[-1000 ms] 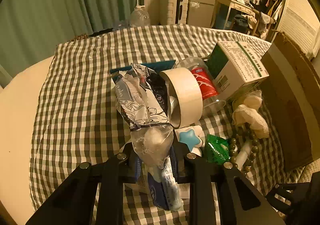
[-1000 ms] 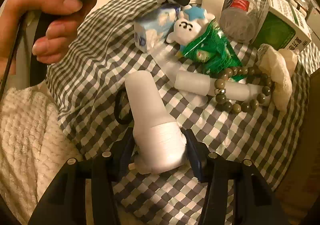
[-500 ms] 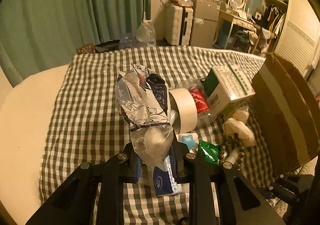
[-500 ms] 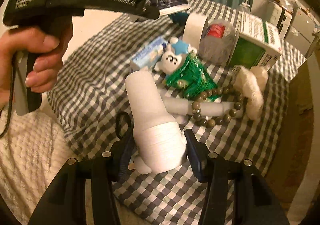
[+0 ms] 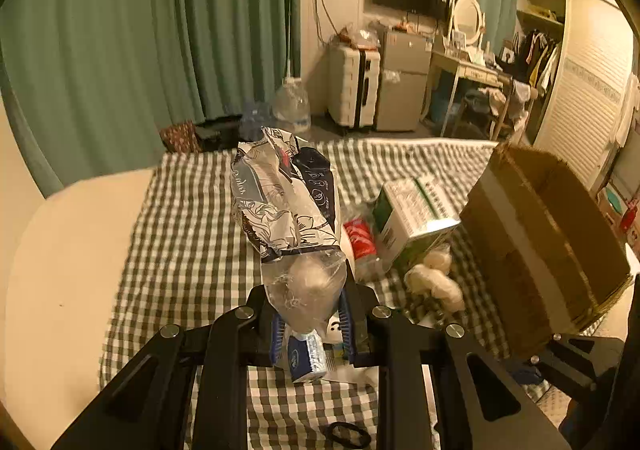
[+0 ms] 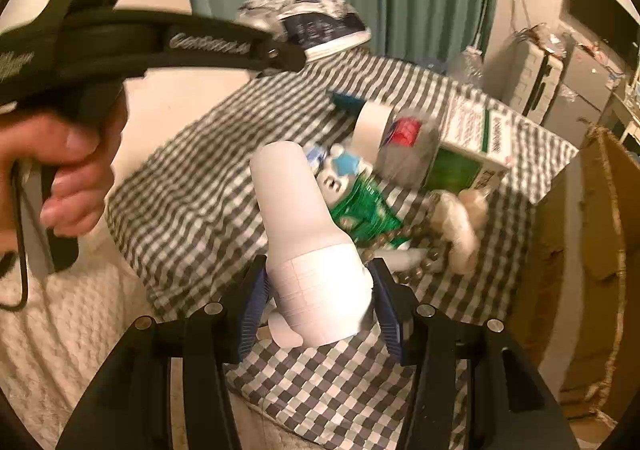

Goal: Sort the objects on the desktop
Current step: 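Lift and carry the silver bag and white bottle over the cardboard box, then open the right tool to drop the bottle while the left tool releases the bag into the box, then move both tools back over the remaining pile on the bed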

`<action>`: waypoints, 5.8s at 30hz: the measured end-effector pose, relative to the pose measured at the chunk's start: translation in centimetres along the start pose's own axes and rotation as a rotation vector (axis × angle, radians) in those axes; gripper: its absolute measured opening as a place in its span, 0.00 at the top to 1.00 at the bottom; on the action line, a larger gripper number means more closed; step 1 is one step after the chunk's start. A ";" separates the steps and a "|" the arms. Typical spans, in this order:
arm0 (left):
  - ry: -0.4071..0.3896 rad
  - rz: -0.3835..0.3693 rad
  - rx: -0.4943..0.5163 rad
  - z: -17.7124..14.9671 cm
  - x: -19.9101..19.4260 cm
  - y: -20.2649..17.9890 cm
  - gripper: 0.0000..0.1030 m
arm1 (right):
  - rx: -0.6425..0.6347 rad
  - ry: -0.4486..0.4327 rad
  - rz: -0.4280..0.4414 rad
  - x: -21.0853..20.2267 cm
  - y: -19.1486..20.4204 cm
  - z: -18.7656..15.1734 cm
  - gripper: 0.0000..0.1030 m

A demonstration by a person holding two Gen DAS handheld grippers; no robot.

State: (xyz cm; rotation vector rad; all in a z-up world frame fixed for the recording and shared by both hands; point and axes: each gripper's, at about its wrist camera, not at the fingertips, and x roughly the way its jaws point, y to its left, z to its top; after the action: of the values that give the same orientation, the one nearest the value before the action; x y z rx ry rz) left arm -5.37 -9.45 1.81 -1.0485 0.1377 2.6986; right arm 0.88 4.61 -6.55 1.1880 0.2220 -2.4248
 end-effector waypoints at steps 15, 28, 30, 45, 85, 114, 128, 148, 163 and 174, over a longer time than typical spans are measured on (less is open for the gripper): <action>-0.169 0.072 -0.032 1.8 -8.4 -2.1 0.78 | 0.070 -0.205 -0.053 -7.7 -0.6 0.8 0.52; -0.281 0.088 -0.035 3.0 -13.1 -4.1 0.78 | 0.131 -0.377 -0.087 -13.0 -1.9 1.2 0.52; -0.291 0.088 -0.029 3.0 -13.0 -4.6 0.78 | 0.138 -0.387 -0.095 -13.3 -2.1 1.3 0.52; -0.296 -0.013 -0.001 4.8 -11.9 -7.5 0.78 | 0.227 -0.445 -0.190 -16.4 -5.4 1.3 0.52; -0.140 -0.157 0.181 6.1 -1.7 -21.7 0.78 | 0.535 -0.410 -0.236 -17.0 -20.5 -3.8 0.52; 0.095 -0.197 0.353 2.3 6.5 -27.8 0.78 | 0.626 0.006 -0.306 -9.2 -24.8 -7.9 0.52; -0.011 -0.168 0.341 4.1 2.2 -27.4 0.55 | 0.605 -0.129 -0.384 -13.4 -22.6 -6.5 0.44; -0.158 -0.168 0.175 6.7 -7.0 -18.8 0.46 | 0.569 -0.411 -0.508 -21.6 -19.0 -2.3 0.31; -0.260 -0.145 0.098 6.5 -12.0 -11.8 0.29 | 0.461 -0.573 -0.500 -24.1 -12.7 0.2 0.18; -0.279 -0.125 0.031 6.0 -13.4 -7.5 0.23 | 0.410 -0.618 -0.472 -23.9 -8.5 1.4 0.15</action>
State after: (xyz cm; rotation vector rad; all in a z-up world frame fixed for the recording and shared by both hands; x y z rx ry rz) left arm 2.16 -3.72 15.26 -0.6401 0.0606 2.6844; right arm 8.98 19.10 12.67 0.4928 -0.2219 -3.2298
